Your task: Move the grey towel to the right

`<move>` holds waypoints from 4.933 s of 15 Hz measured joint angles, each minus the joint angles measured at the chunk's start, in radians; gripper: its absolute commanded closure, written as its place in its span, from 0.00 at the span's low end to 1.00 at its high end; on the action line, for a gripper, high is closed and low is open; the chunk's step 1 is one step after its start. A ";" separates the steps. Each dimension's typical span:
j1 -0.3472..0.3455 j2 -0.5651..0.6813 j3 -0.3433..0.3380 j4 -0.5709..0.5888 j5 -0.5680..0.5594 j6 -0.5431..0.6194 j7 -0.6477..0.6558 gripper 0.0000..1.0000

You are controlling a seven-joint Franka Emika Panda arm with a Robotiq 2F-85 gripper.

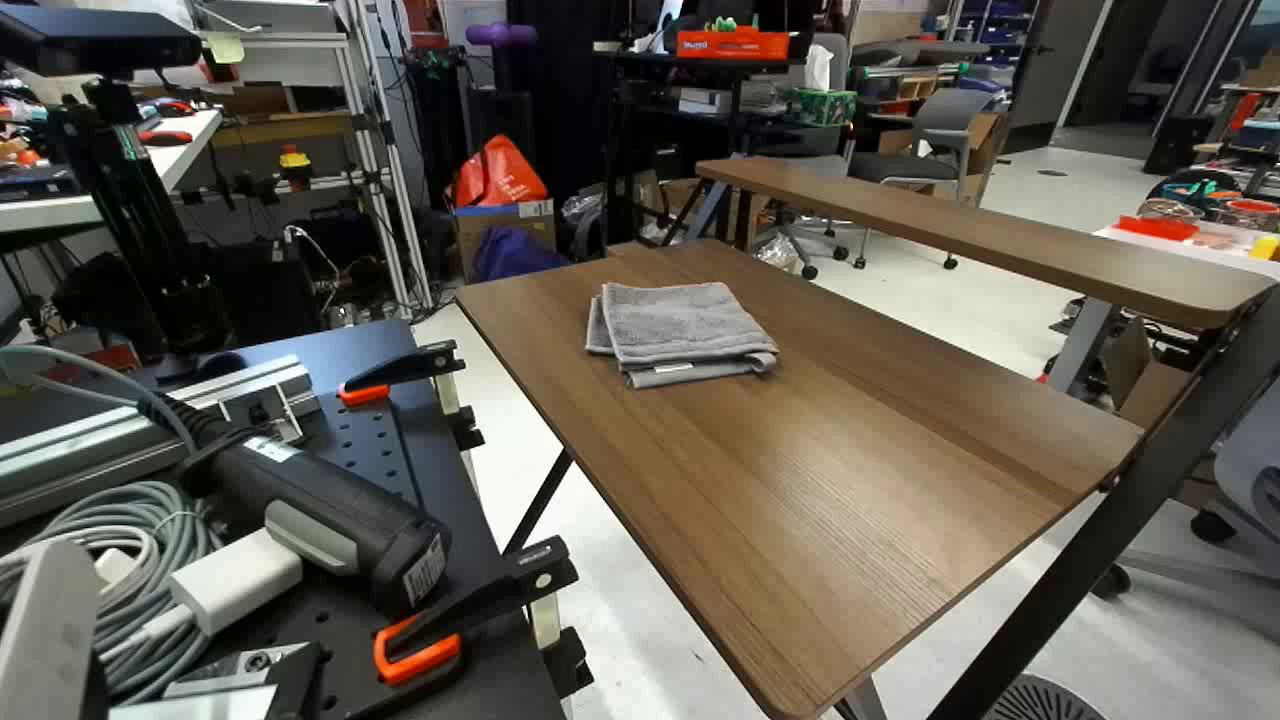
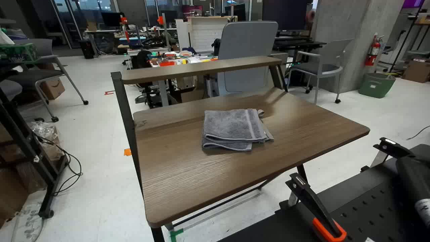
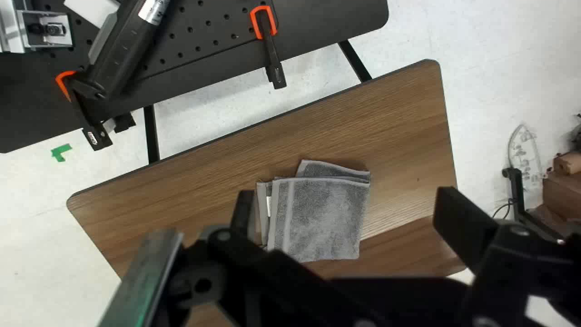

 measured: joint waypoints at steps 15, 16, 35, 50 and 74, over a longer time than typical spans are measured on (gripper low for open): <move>-0.015 0.022 -0.001 0.013 0.000 0.048 0.037 0.00; -0.021 0.042 -0.001 0.023 0.000 0.067 0.050 0.00; 0.082 1.050 -0.079 0.589 -0.343 0.333 0.523 0.00; 0.152 1.414 -0.176 0.861 -0.282 0.331 0.501 0.00; -0.211 1.597 -0.216 1.127 0.166 0.157 0.427 0.00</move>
